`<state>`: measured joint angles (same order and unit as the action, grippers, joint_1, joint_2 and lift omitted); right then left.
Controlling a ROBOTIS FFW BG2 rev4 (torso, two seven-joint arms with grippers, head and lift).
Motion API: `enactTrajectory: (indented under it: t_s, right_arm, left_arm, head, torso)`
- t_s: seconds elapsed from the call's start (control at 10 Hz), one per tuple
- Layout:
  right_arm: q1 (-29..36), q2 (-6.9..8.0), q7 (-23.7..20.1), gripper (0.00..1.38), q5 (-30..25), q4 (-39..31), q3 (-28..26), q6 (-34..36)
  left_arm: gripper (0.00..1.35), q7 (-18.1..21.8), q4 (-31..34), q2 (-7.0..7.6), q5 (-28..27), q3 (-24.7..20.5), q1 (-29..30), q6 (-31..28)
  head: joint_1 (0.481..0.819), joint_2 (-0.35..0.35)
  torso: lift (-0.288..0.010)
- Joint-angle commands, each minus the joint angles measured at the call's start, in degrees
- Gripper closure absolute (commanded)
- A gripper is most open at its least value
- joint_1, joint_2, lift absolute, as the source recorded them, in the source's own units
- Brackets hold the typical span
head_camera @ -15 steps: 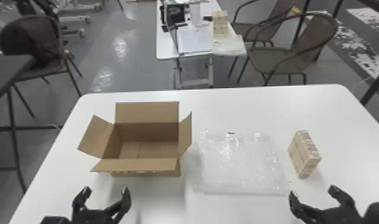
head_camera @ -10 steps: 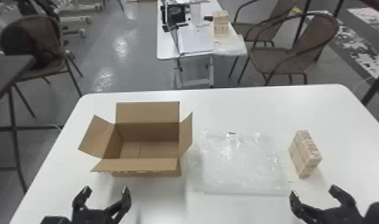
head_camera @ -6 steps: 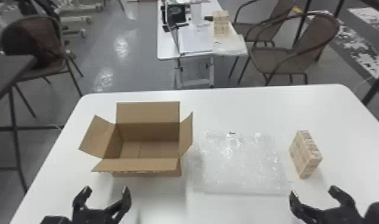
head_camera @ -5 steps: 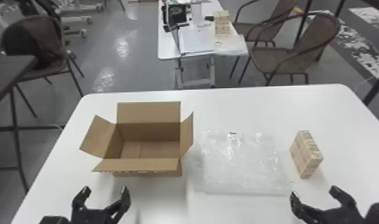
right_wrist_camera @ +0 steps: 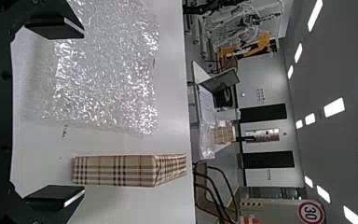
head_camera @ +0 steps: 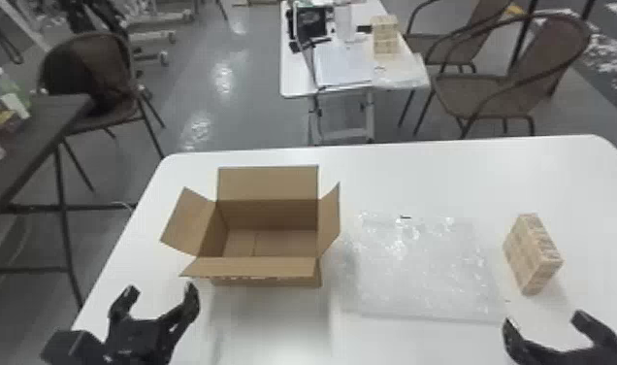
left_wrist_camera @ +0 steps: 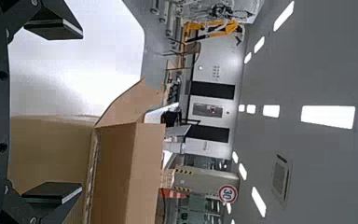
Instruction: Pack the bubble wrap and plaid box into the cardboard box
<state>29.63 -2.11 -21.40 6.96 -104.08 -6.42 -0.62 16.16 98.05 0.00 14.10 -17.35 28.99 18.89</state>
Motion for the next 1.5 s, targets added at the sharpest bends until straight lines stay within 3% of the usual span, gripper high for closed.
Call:
enactTrajectory:
  t_s: [0.0,0.2,0.4,0.7,1.2,1.4]
  right_arm:
    - [0.0,0.0,0.0,0.12,0.1,0.1,0.0,0.1]
    - [0.0,0.0,-0.1,0.12,0.2,0.3,0.0,0.3]
    - [-0.6,0.0,-0.4,0.12,0.2,0.6,0.3,0.5]
    - [-1.7,0.0,-1.2,0.12,0.2,1.4,0.8,1.1]
    - [-2.8,0.0,-1.9,0.12,0.3,2.3,1.2,1.7]
    - [-3.1,0.0,-2.1,0.12,0.4,2.5,1.3,1.8]
  left_arm:
    - [0.15,1.2,3.2,-0.15,-0.9,-4.4,-1.1,-4.0]
    - [0.15,2.5,7.0,-0.15,-1.2,-8.4,-2.8,-10.3]
    - [0.15,9.3,7.0,-0.15,-1.0,-11.2,-9.4,-19.4]
    - [0.15,12.1,4.3,-0.15,3.2,-9.9,-14.1,-29.0]
    - [0.23,15.0,-6.2,0.26,4.4,-10.2,-21.8,-27.9]
    - [0.47,15.0,-8.7,0.97,4.5,-10.4,-23.1,-25.7]
  head:
    - [0.695,0.184]
    - [0.695,0.235]
    - [0.695,0.26]
    - [0.695,0.243]
    - [0.695,0.212]
    - [0.695,0.218]
  torso:
    - [-0.089]
    - [-0.089]
    - [-0.089]
    - [-0.089]
    - [-0.089]
    - [-0.089]
